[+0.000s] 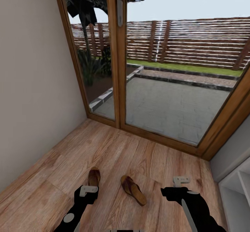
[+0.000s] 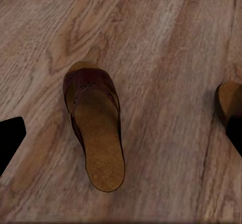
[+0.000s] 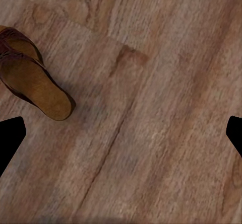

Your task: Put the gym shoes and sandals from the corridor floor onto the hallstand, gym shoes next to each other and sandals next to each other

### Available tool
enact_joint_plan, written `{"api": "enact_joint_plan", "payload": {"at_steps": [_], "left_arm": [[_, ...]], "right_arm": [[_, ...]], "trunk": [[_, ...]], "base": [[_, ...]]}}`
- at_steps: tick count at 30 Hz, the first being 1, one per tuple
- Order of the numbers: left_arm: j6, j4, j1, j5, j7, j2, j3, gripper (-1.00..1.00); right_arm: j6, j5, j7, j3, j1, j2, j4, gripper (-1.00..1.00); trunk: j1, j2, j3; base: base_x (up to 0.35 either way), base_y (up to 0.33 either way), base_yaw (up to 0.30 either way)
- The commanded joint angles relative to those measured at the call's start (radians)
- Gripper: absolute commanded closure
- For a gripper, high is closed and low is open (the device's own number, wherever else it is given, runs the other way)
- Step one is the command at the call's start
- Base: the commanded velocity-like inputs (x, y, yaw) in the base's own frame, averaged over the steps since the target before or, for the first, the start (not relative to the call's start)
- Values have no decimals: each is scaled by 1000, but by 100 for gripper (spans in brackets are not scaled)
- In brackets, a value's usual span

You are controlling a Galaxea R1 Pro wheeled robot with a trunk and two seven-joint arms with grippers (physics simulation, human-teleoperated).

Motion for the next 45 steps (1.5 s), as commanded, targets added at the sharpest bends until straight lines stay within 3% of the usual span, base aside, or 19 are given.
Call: {"api": "enact_joint_plan", "payload": {"at_steps": [1, 25, 38, 45], "left_arm": [[-3, 0, 0, -7, 0, 0, 1, -100], [-3, -3, 0, -7, 1, 1, 3, -100], [-3, -22, 0, -7, 1, 1, 3, -100], [-3, -23, 0, -7, 1, 0, 3, -100]], "right_arm": [[5, 0, 1, 0, 0, 0, -1, -100], [5, 0, 0, 0, 0, 0, -1, -100], [5, 0, -1, 0, 0, -1, -2, -100], [5, 0, -1, 0, 0, -1, -3, -100]], "trunk": [[4, -8, -6], [21, -27, -136], [21, -27, -150], [21, -27, -151]], "base": [[0, 0, 0], [0, 0, 34], [5, 0, 88], [227, 0, 5]]}}
